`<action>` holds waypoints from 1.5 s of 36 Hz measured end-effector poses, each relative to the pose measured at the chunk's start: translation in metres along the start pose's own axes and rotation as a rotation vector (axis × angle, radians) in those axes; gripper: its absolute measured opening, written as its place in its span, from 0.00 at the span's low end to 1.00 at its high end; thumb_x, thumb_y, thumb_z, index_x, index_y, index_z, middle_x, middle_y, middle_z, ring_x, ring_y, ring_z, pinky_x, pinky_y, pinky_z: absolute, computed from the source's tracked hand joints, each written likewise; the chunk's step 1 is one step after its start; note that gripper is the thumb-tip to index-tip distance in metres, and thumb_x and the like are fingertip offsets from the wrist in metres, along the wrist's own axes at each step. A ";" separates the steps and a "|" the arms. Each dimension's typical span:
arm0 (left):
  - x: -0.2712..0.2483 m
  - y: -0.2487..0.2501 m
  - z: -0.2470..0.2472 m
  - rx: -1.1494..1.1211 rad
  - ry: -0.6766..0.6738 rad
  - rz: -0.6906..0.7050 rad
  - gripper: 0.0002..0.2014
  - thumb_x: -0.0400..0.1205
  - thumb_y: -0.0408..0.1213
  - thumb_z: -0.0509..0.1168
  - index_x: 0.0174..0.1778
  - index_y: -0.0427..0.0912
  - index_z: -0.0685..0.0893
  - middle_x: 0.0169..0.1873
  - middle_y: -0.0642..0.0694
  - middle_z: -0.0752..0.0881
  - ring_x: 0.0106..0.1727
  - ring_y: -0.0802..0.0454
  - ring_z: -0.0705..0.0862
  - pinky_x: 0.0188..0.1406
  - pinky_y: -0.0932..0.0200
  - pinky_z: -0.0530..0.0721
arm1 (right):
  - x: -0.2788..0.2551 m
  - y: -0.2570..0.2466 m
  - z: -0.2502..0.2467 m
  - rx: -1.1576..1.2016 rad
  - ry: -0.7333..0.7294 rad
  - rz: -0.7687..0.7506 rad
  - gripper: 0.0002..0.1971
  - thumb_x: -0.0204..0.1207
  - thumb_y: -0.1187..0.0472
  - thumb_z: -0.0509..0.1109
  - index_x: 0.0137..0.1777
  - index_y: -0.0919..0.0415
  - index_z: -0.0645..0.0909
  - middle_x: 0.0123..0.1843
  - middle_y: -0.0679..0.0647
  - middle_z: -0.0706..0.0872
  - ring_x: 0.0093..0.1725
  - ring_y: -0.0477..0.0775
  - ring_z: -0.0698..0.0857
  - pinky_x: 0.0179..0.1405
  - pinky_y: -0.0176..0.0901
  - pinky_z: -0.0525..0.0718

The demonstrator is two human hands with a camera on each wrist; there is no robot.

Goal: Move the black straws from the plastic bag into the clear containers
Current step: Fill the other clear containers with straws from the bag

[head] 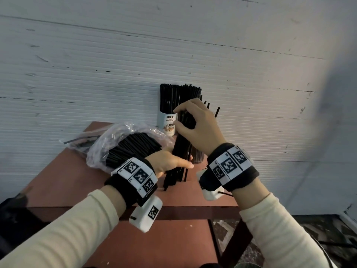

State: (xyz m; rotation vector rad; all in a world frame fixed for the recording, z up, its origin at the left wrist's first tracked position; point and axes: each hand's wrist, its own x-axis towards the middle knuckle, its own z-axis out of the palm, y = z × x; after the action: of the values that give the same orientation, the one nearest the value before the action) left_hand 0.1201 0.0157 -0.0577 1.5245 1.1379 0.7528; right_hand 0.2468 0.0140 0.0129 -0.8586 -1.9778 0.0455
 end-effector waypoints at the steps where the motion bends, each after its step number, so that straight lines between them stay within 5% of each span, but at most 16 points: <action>1: 0.000 -0.001 0.000 0.001 0.004 -0.007 0.10 0.74 0.31 0.78 0.48 0.45 0.87 0.47 0.49 0.89 0.57 0.51 0.85 0.71 0.47 0.78 | -0.001 0.001 0.000 0.010 0.001 0.003 0.10 0.73 0.66 0.73 0.54 0.60 0.83 0.52 0.47 0.80 0.50 0.32 0.77 0.53 0.18 0.70; 6: -0.001 0.003 0.000 0.057 -0.040 0.056 0.08 0.76 0.40 0.77 0.49 0.45 0.90 0.50 0.49 0.90 0.58 0.54 0.86 0.71 0.51 0.78 | 0.000 0.001 -0.003 0.045 -0.008 0.014 0.10 0.73 0.66 0.74 0.55 0.61 0.83 0.49 0.45 0.81 0.49 0.30 0.77 0.52 0.19 0.72; 10: 0.003 0.003 0.002 0.138 -0.049 0.043 0.18 0.70 0.58 0.75 0.44 0.48 0.90 0.47 0.48 0.91 0.57 0.50 0.87 0.72 0.44 0.78 | 0.001 0.001 -0.004 0.048 -0.027 0.029 0.11 0.74 0.64 0.75 0.56 0.60 0.83 0.50 0.44 0.82 0.49 0.30 0.78 0.52 0.19 0.72; 13: 0.006 0.003 0.003 0.135 0.009 0.027 0.23 0.70 0.63 0.70 0.41 0.45 0.89 0.45 0.44 0.91 0.56 0.47 0.87 0.73 0.41 0.76 | 0.001 0.001 -0.009 0.054 -0.011 0.033 0.22 0.74 0.58 0.76 0.68 0.57 0.78 0.62 0.47 0.81 0.60 0.38 0.78 0.62 0.24 0.72; 17: 0.004 0.014 -0.001 0.071 0.056 0.140 0.19 0.82 0.53 0.67 0.38 0.39 0.86 0.38 0.46 0.90 0.53 0.50 0.88 0.73 0.42 0.76 | 0.000 0.004 -0.022 0.012 0.087 0.092 0.35 0.69 0.42 0.76 0.73 0.52 0.69 0.68 0.46 0.73 0.68 0.49 0.73 0.67 0.48 0.77; 22: -0.012 0.035 -0.006 0.075 -0.185 0.239 0.11 0.84 0.44 0.67 0.37 0.46 0.82 0.36 0.50 0.87 0.53 0.46 0.90 0.64 0.49 0.84 | -0.007 0.006 -0.040 0.037 -0.055 0.175 0.39 0.59 0.30 0.71 0.66 0.50 0.72 0.60 0.46 0.68 0.64 0.44 0.71 0.60 0.30 0.72; 25: -0.021 0.041 -0.005 0.202 -0.390 0.219 0.10 0.84 0.40 0.68 0.36 0.48 0.84 0.36 0.49 0.88 0.53 0.45 0.91 0.61 0.51 0.86 | -0.014 0.002 -0.047 0.214 -0.341 0.205 0.31 0.60 0.37 0.78 0.60 0.51 0.79 0.57 0.45 0.77 0.61 0.42 0.79 0.56 0.31 0.78; 28: -0.019 0.040 0.000 0.206 -0.453 0.232 0.07 0.83 0.38 0.70 0.42 0.38 0.83 0.36 0.47 0.88 0.52 0.40 0.90 0.63 0.44 0.86 | -0.021 -0.001 -0.047 0.267 -0.488 0.214 0.17 0.69 0.54 0.80 0.57 0.56 0.85 0.46 0.40 0.87 0.50 0.38 0.85 0.49 0.33 0.82; 32: -0.014 0.043 0.009 0.213 -0.406 0.300 0.14 0.80 0.43 0.72 0.49 0.34 0.85 0.41 0.38 0.88 0.51 0.44 0.89 0.62 0.46 0.86 | -0.019 0.000 -0.051 0.251 -0.404 0.149 0.12 0.71 0.60 0.75 0.42 0.72 0.82 0.38 0.67 0.85 0.40 0.64 0.86 0.41 0.64 0.83; 35: -0.006 0.051 0.014 0.180 -0.264 0.329 0.12 0.77 0.46 0.76 0.52 0.48 0.85 0.41 0.48 0.88 0.47 0.54 0.88 0.53 0.53 0.87 | -0.008 0.001 -0.067 0.254 -0.263 0.133 0.07 0.72 0.69 0.75 0.41 0.72 0.80 0.38 0.67 0.84 0.39 0.61 0.85 0.41 0.59 0.84; 38: 0.009 0.056 0.017 0.097 0.047 0.375 0.37 0.66 0.52 0.82 0.67 0.56 0.71 0.54 0.54 0.84 0.54 0.59 0.86 0.52 0.57 0.88 | 0.010 0.006 -0.086 0.294 -0.069 0.131 0.06 0.71 0.67 0.74 0.39 0.69 0.81 0.36 0.61 0.85 0.38 0.52 0.86 0.40 0.49 0.86; 43: 0.042 0.063 0.013 0.065 0.455 0.510 0.54 0.61 0.46 0.86 0.73 0.58 0.55 0.62 0.50 0.68 0.62 0.60 0.73 0.63 0.62 0.74 | 0.047 0.029 -0.112 0.354 0.236 0.223 0.04 0.69 0.64 0.73 0.37 0.58 0.80 0.35 0.50 0.83 0.39 0.46 0.85 0.37 0.40 0.84; 46: 0.069 0.065 0.003 0.121 0.347 0.379 0.70 0.58 0.47 0.87 0.84 0.55 0.40 0.78 0.47 0.59 0.79 0.52 0.64 0.80 0.50 0.65 | 0.068 0.047 -0.116 0.376 0.314 0.301 0.05 0.68 0.60 0.74 0.37 0.60 0.80 0.37 0.58 0.82 0.40 0.56 0.84 0.40 0.54 0.84; 49: 0.084 0.063 -0.005 0.169 0.210 0.279 0.74 0.57 0.50 0.87 0.84 0.56 0.34 0.83 0.48 0.58 0.83 0.51 0.62 0.82 0.46 0.64 | 0.084 0.063 -0.110 0.347 0.309 0.372 0.08 0.67 0.58 0.74 0.39 0.61 0.79 0.37 0.60 0.81 0.39 0.57 0.83 0.38 0.53 0.83; 51: 0.088 0.061 -0.009 0.165 0.159 0.266 0.67 0.62 0.45 0.86 0.85 0.50 0.43 0.75 0.51 0.72 0.76 0.54 0.73 0.73 0.57 0.73 | 0.090 0.073 -0.104 0.310 0.273 0.400 0.08 0.69 0.60 0.74 0.38 0.62 0.78 0.35 0.58 0.79 0.35 0.53 0.81 0.32 0.45 0.79; 54: 0.087 0.059 -0.011 0.160 0.136 0.277 0.45 0.68 0.40 0.83 0.76 0.51 0.62 0.57 0.63 0.80 0.55 0.70 0.80 0.44 0.78 0.76 | 0.096 0.086 -0.094 0.246 0.220 0.435 0.08 0.71 0.64 0.73 0.37 0.62 0.76 0.30 0.54 0.75 0.28 0.48 0.75 0.25 0.38 0.73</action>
State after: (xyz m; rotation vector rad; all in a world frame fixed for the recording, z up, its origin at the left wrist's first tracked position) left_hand 0.1570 0.1006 -0.0059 1.8123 1.1206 0.9838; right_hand 0.3379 0.1064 0.1055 -1.0647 -1.5163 0.4190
